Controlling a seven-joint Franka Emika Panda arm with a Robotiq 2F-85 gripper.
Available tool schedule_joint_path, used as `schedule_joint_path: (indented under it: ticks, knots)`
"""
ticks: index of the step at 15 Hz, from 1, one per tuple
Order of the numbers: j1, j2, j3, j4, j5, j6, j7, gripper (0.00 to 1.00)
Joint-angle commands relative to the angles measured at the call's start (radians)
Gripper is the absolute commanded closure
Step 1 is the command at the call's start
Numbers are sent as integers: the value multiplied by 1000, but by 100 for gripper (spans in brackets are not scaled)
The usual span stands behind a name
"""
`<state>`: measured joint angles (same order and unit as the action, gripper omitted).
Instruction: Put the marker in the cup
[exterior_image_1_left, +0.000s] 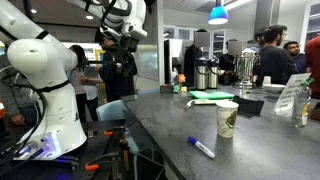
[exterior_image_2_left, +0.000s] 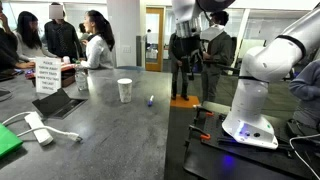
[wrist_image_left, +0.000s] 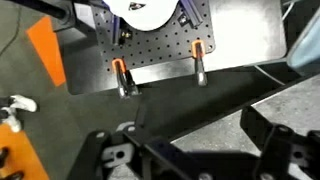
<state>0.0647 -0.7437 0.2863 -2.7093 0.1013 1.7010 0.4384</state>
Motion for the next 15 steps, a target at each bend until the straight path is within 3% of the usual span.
schedule_joint_path:
  ticks: [1, 8, 15]
  knots:
    - [6, 1, -6, 2, -4, -3, 3, 0]
    - [6, 1, -6, 2, -4, -3, 3, 0]
    - [-112, 119, -72, 34, 33, 226, 108, 0]
